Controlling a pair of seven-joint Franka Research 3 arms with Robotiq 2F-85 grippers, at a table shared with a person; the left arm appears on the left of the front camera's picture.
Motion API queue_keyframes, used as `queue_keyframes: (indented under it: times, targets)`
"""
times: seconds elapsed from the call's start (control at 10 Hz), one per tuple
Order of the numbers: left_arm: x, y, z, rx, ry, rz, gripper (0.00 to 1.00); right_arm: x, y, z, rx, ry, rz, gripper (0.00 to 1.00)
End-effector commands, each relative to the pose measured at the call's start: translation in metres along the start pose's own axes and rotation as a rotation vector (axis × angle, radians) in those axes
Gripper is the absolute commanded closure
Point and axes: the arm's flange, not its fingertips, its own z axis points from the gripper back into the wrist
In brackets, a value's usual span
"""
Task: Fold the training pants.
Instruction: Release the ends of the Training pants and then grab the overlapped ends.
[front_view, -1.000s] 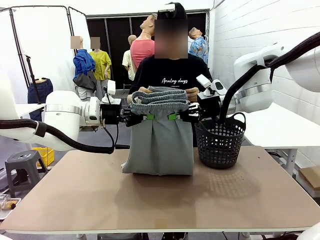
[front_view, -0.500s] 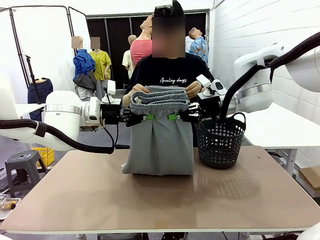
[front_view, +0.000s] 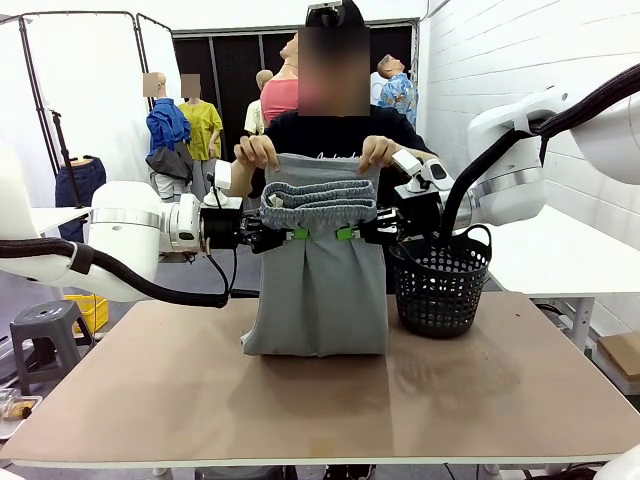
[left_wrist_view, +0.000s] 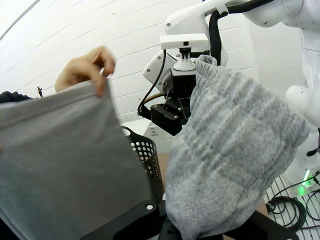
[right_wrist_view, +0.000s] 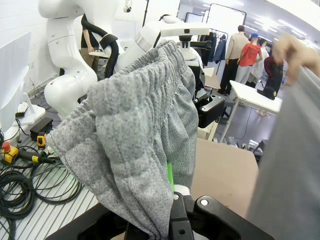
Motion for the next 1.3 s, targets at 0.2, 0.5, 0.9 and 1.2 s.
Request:
queue_keyframes:
  times: [0.2,0.5,0.9,1.2]
  targets:
    - [0.0044,-0.0002,0.0,0.005,0.0,-0.008,1.0,-0.0001,0.0027,0.0006,-0.003,-0.023,-0.003,1.0]
    - [0.0044,-0.0002,0.0,0.005,0.0,-0.008,1.0,-0.0001,0.0027,0.0006,-0.003,-0.023,-0.003,1.0]
    - [0.0044,-0.0002,0.0,0.005,0.0,-0.008,1.0,-0.0001,0.0027,0.0006,-0.003,-0.023,-0.003,1.0]
    - [0.0044,-0.0002,0.0,0.005,0.0,-0.008,1.0,-0.0001,0.0027,0.0006,-0.003,-0.023,-0.003,1.0]
